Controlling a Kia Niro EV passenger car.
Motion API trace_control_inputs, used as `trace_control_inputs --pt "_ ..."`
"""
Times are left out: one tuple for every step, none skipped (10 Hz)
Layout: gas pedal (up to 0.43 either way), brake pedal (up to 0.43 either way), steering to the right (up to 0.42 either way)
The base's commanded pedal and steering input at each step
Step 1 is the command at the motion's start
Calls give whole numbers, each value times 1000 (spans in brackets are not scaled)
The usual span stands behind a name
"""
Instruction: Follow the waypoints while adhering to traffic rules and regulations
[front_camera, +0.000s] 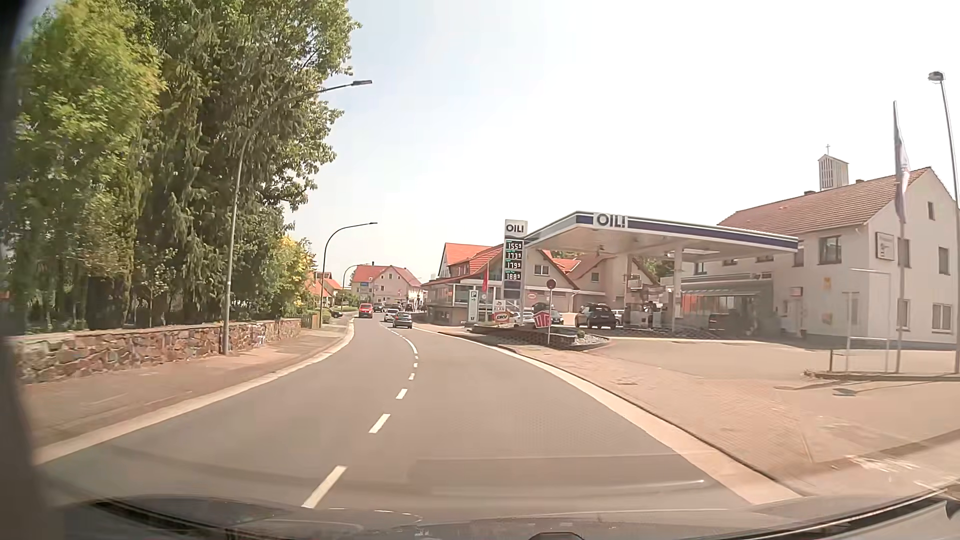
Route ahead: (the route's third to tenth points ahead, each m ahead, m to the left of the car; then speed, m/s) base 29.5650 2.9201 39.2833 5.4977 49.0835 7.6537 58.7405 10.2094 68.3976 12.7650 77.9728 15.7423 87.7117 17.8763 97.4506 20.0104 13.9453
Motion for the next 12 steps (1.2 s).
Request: trace_control_inputs --pt "157 0 -36" --pt "150 0 -36" --pt "138 0 -35" --pt "118 0 -36" --pt "87 0 -35" --pt "67 0 -34" --pt "39 0 -32" --pt "39 0 -30" --pt "20 0 -28" --pt "20 0 -28" --pt "20 0 -28" --pt "20 0 -28"
